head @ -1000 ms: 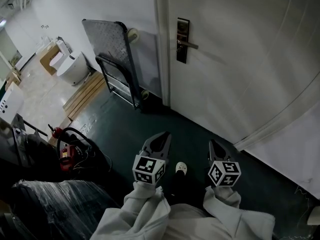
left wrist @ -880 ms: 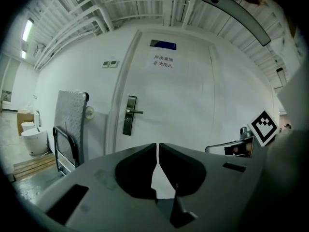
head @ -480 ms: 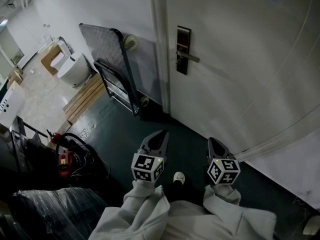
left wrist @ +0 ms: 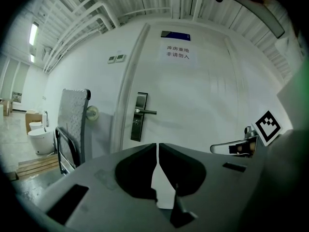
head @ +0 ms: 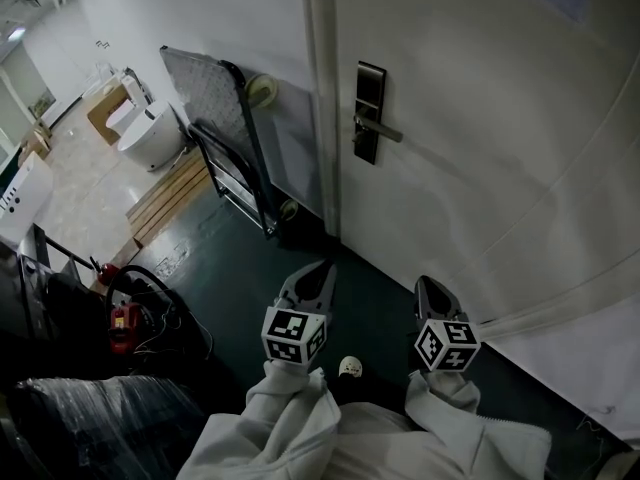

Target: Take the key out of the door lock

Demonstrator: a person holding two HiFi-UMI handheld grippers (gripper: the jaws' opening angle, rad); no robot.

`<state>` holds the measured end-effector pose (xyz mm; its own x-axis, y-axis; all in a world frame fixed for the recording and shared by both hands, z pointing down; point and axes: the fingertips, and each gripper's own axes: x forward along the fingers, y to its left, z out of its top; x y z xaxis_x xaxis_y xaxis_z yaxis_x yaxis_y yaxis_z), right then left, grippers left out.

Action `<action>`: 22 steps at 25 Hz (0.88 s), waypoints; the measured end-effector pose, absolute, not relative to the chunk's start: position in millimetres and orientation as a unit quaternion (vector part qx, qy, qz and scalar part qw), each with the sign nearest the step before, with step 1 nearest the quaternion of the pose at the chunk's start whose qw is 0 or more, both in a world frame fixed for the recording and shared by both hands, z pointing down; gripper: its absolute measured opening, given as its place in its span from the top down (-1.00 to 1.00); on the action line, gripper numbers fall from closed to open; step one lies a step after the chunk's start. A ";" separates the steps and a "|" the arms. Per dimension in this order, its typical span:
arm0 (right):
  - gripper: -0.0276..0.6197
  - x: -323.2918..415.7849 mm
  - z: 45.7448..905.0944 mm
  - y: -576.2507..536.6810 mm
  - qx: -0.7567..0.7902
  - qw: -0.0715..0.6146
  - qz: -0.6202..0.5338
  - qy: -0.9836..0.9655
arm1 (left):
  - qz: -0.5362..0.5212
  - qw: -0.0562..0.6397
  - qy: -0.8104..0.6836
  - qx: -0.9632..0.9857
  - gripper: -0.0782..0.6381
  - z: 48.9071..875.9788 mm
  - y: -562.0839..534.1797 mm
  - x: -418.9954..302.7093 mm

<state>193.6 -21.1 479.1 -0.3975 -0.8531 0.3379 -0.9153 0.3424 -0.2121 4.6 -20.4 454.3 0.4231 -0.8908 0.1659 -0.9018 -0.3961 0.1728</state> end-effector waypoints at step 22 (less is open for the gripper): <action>0.75 164.8 493.7 -61.7 0.500 0.121 0.152 -0.844 | 0.043 0.145 -0.538 0.829 0.72 485.0 -57.4 -5.9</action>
<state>164.8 -61.7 493.7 -0.4700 -0.8077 0.3560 -0.8812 0.4528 -0.1361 -5.9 -57.4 485.0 0.4165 -0.8803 0.2271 -0.9051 -0.3780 0.1948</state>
